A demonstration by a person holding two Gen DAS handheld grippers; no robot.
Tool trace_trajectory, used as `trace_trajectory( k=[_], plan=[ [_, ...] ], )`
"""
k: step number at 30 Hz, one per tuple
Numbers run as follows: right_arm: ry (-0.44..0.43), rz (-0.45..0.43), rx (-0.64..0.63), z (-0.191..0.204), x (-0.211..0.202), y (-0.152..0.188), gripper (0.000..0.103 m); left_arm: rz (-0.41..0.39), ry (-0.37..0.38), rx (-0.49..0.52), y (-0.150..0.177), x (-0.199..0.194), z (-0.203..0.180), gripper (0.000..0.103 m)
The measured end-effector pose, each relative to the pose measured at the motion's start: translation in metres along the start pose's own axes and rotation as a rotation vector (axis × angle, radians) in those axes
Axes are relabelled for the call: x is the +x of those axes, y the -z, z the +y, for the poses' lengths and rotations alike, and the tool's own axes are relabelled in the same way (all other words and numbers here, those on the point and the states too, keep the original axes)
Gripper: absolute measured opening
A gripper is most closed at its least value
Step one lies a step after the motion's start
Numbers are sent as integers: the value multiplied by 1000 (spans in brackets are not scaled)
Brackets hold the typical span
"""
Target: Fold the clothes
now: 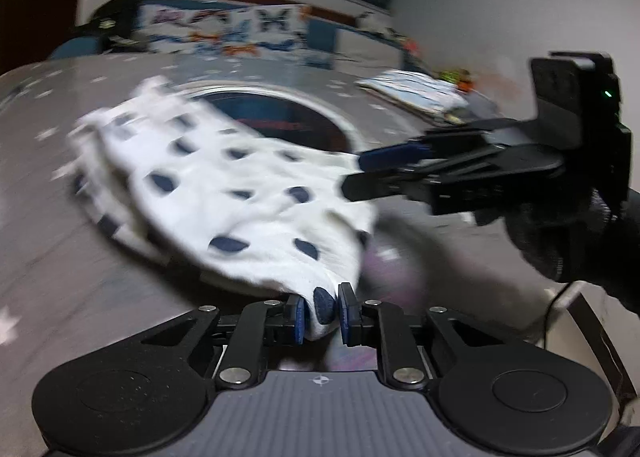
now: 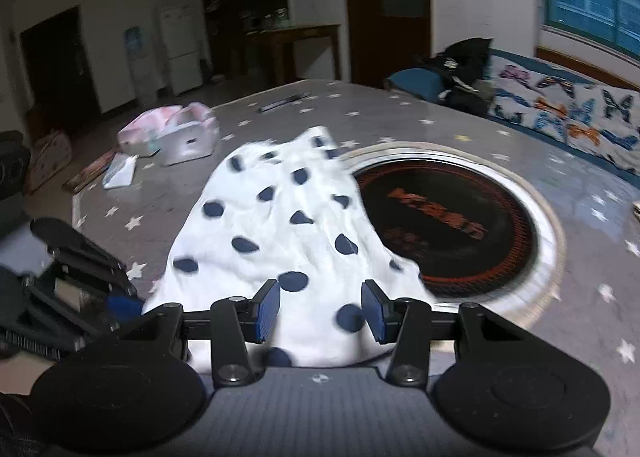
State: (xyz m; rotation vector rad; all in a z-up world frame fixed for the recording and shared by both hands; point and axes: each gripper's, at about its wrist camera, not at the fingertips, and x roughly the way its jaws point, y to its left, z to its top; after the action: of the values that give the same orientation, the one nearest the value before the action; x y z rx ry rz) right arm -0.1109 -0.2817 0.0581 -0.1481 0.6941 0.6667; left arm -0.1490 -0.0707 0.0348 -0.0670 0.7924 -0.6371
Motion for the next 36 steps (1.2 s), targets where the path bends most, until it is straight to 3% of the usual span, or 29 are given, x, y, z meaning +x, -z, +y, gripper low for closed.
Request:
trace_trajectory(
  k=[7,9,16,21,25,29,36],
  plan=[
    [80,-34,129,-36,-29,19,45,-11,128,98,-18,49,-52,18],
    [98,-36,160,-45,-35,24,45,1,155,115,-19,58,-60,23],
    [113,-38,181,-51,-42,30,45,15,201,166,-15,37,-58,37],
    [82,-48,156,-41,-35,23,46,-48,164,166,-21,-2,-38,39],
    [41,-43,118,-26,-19,11,46,-141,56,125,-37,-22,-12,38],
    [17,-44,62,-8,-4,-3,46,-213,-48,33,-60,-19,24,37],
    [-38,-40,-10,21,25,-23,45,-203,-124,-59,-70,3,66,34]
  ],
)
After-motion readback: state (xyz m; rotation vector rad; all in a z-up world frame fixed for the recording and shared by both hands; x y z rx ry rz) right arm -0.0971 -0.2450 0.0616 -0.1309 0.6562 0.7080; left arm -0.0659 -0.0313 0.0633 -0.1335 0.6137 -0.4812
